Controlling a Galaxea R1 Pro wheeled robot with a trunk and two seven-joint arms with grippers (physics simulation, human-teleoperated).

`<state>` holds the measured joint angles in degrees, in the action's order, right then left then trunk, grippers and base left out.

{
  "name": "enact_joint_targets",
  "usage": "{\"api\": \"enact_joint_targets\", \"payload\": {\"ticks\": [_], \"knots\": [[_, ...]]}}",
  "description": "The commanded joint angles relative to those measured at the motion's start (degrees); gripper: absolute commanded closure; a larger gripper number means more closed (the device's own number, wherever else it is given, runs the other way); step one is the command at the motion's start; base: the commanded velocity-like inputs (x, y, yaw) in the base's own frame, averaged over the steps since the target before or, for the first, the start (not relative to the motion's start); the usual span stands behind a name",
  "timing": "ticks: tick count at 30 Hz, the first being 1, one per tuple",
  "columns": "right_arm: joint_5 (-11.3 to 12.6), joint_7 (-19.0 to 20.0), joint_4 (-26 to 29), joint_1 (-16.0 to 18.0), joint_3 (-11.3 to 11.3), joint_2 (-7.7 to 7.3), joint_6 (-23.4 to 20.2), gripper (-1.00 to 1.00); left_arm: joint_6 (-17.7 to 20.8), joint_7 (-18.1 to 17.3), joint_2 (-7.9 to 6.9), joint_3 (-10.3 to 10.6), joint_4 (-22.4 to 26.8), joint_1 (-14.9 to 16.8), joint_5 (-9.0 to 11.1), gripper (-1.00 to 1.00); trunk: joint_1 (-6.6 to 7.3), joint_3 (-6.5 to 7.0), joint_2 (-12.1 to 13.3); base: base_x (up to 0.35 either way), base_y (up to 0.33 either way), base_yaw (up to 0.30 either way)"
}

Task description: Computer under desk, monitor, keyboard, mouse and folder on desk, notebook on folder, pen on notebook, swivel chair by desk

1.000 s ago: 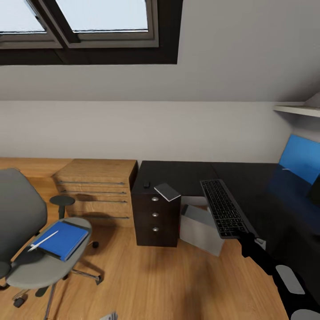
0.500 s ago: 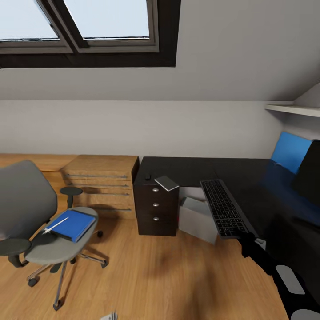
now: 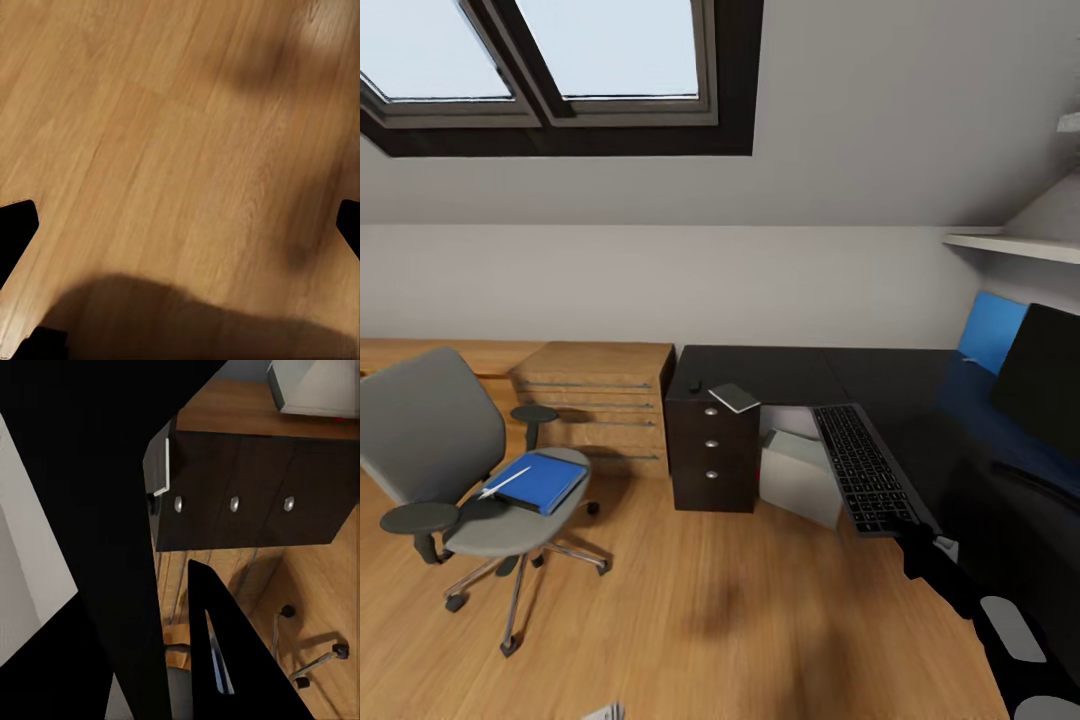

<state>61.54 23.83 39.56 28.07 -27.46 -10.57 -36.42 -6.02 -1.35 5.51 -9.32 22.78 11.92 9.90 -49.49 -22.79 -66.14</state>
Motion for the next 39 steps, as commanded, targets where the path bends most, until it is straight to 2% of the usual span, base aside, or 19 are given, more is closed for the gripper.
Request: {"api": "enact_joint_targets", "payload": {"ticks": [1, 22, 39], "knots": [[0.33, -0.03, -0.01, 0.06, -0.22, 0.02, -0.5, 1.0, -0.13, -0.14, 0.02, -0.09, -0.06, 0.03, 0.56, -1.0, 0.02, -0.06, -0.04, -0.169, 0.0, 0.0], [0.25, -0.02, -1.09, 0.06, -0.22, 0.08, -0.5, 1.0, -0.13, -0.14, 0.02, -0.09, -0.1, 0.03, 0.56, -1.0, 0.02, -0.06, -0.04, -0.185, -0.002, 0.0], [0.25, 0.07, -1.13, 0.06, -0.25, -0.14, -0.5, 1.0, -0.13, -0.14, 0.03, -0.09, -0.08, 0.03, 0.56, -1.0, 0.02, -0.06, -0.04, -0.117, -0.161, 0.0]]}}
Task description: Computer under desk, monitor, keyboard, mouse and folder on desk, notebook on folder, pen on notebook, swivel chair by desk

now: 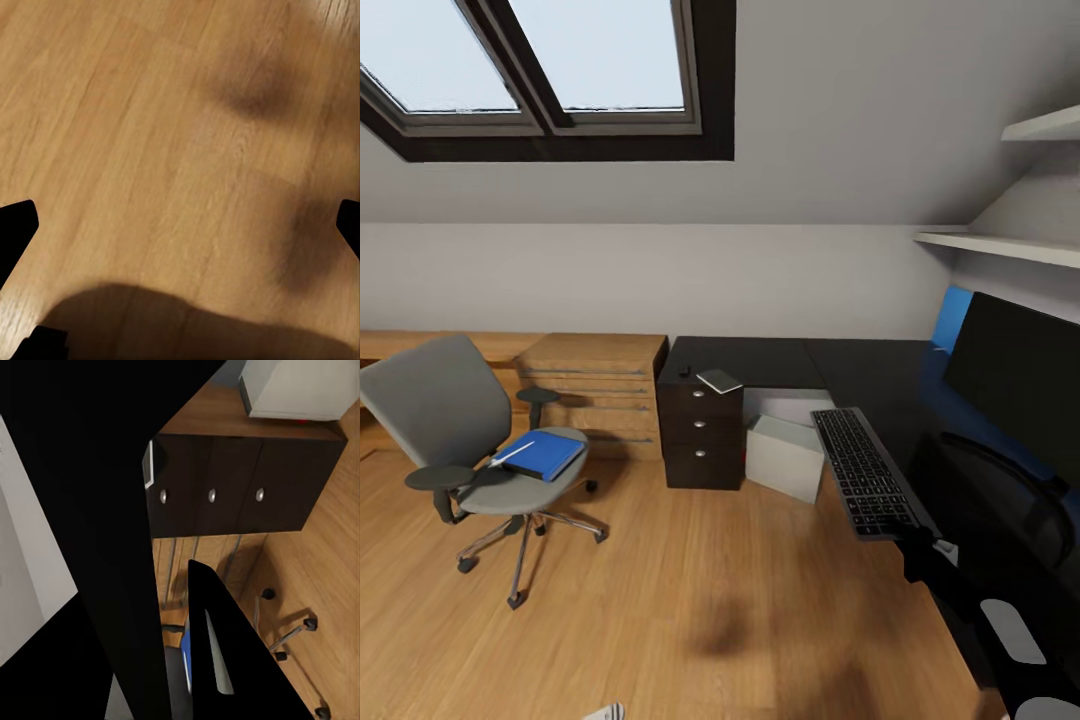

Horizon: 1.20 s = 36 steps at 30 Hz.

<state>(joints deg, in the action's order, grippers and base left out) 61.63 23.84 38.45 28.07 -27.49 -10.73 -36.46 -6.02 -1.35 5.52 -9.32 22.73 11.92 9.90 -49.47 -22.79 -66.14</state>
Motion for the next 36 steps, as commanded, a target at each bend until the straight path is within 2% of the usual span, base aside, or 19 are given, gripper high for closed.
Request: {"api": "enact_joint_targets", "payload": {"ticks": [1, 23, 29, 36], "knots": [[0.15, 0.06, -0.03, 0.06, -0.21, 0.02, -0.46, 1.0, -0.15, -0.14, 0.02, -0.08, -0.02, 0.03, 0.56, -1.0, 0.0, -0.06, -0.04, -0.012, -0.023, 0.0], [0.34, 0.73, -0.04, 0.03, -0.19, 0.08, -0.78, 1.0, -0.22, -0.14, 0.02, -0.08, -0.05, 0.03, 0.56, -1.0, 0.0, -0.06, -0.04, -0.001, -0.002, 0.0], [0.33, 2.88, -0.04, 0.06, -0.2, 0.09, -0.75, 1.0, -0.22, -0.14, 0.02, -0.08, -0.05, 0.03, 0.56, -1.0, 0.0, -0.06, -0.04, -0.004, -0.007, 0.0], [0.18, 3.36, -0.04, 0.06, -0.2, 0.09, -0.72, 1.0, -0.19, -0.14, 0.02, -0.08, -0.05, 0.03, 0.56, -1.0, 0.0, -0.06, -0.04, -0.087, -0.193, 0.0]]}}
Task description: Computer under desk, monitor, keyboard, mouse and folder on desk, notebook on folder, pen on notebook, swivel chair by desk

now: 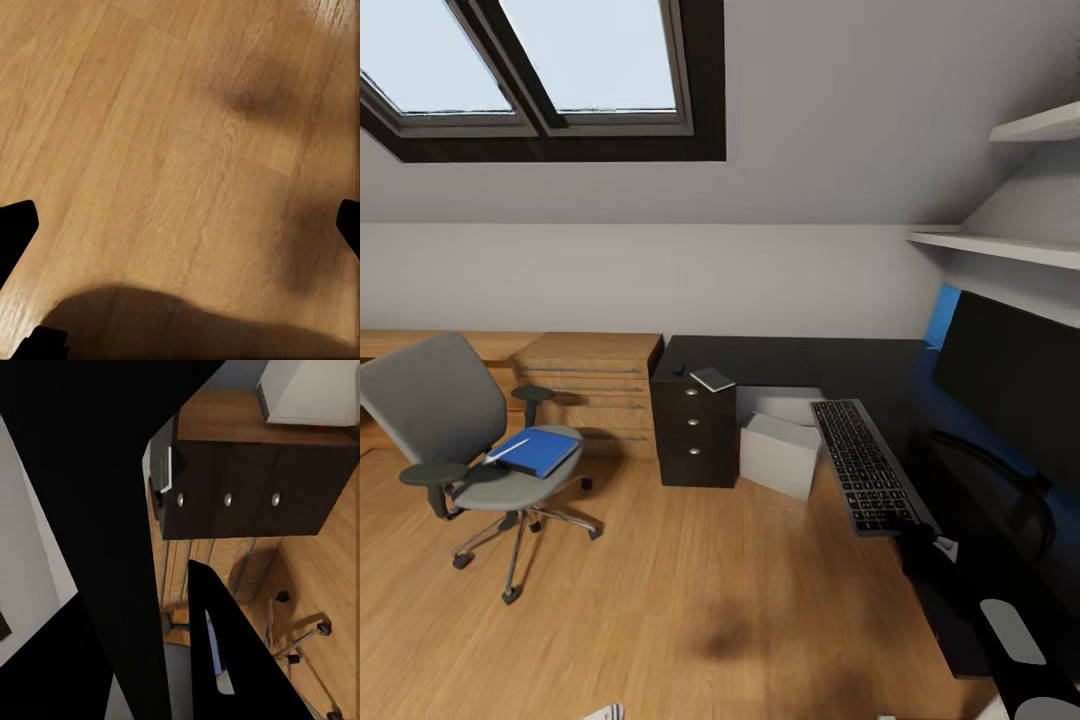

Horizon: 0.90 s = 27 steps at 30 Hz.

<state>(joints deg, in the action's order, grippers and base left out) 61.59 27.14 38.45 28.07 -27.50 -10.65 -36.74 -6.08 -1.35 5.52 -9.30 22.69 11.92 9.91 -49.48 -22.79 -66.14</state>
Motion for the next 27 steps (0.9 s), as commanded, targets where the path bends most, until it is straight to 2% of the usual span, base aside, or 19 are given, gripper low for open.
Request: {"api": "enact_joint_targets", "payload": {"ticks": [1, 16, 27], "knots": [[0.22, 0.07, -0.04, 0.04, -0.19, 0.01, -0.42, 1.0, -0.11, -0.14, 0.02, -0.1, -0.01, 0.03, 0.55, -1.0, 0.01, -0.06, -0.04, -0.11, -0.253, 0.0], [0.2, -0.02, -0.13, 0.05, -0.19, 0.01, -0.26, 1.0, -0.16, -0.14, 0.02, -0.1, -0.01, 0.03, 0.55, -1.0, 0.01, -0.06, -0.04, -0.033, -0.159, 0.0], [0.2, 0.09, -0.45, 0.04, -0.19, 0.01, -0.15, 1.0, -0.15, -0.14, 0.02, -0.1, -0.01, 0.03, 0.55, -1.0, 0.01, -0.06, -0.04, -0.124, -0.185, 0.0]]}}
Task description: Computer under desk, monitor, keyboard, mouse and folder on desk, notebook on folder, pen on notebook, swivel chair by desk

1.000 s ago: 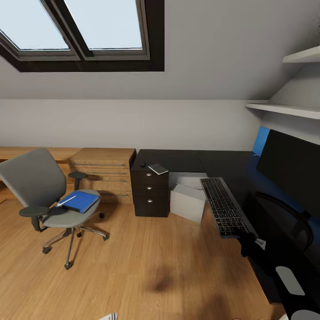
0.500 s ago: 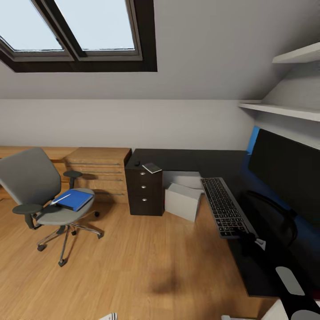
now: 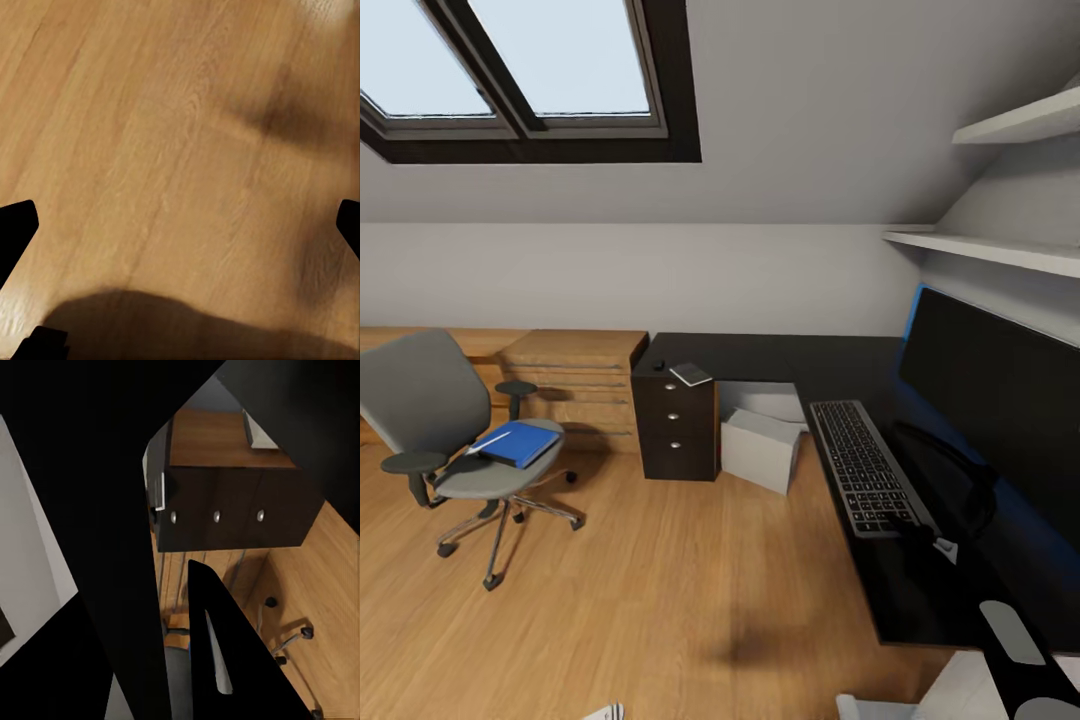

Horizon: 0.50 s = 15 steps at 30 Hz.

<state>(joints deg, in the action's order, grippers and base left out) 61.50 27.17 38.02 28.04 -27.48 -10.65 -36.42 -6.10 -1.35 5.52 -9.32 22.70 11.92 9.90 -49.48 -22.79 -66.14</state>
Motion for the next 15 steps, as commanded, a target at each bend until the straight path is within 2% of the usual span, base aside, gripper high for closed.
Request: {"api": "enact_joint_targets", "payload": {"ticks": [1, 9, 12, 13, 15], "knots": [[0.29, 0.06, -0.12, 0.06, -0.21, 0.02, -0.46, 1.0, -0.13, -0.14, 0.02, -0.09, -0.03, 0.03, 0.56, -1.0, 0.01, -0.06, -0.04, -0.039, -0.054, 0.0], [0.29, -0.13, -0.75, 0.05, -0.21, 0.02, -0.32, 1.0, -0.14, -0.14, 0.02, -0.09, -0.03, 0.03, 0.56, -1.0, 0.01, -0.06, -0.04, -0.011, -0.015, 0.0], [0.29, -0.61, -0.75, 0.08, -0.21, 0.02, 1.85, 1.0, -0.14, -0.14, 0.07, -0.09, -0.03, 0.03, 0.56, -1.0, 0.01, -0.06, -0.04, -0.001, -0.001, 0.0], [0.29, -1.3, -0.75, 0.08, -0.21, 0.02, 2.96, 1.0, -0.14, -0.14, 0.08, -0.09, -0.03, 0.03, 0.56, -1.0, 0.01, -0.06, -0.04, 0.0, 0.0, 0.0], [0.29, -5.31, -0.75, 0.08, -0.19, 0.02, 4.79, 1.0, -0.13, -0.14, 0.08, -0.09, -0.03, 0.03, 0.56, -1.0, 0.01, -0.06, -0.04, 0.0, 0.0, 0.0]]}}
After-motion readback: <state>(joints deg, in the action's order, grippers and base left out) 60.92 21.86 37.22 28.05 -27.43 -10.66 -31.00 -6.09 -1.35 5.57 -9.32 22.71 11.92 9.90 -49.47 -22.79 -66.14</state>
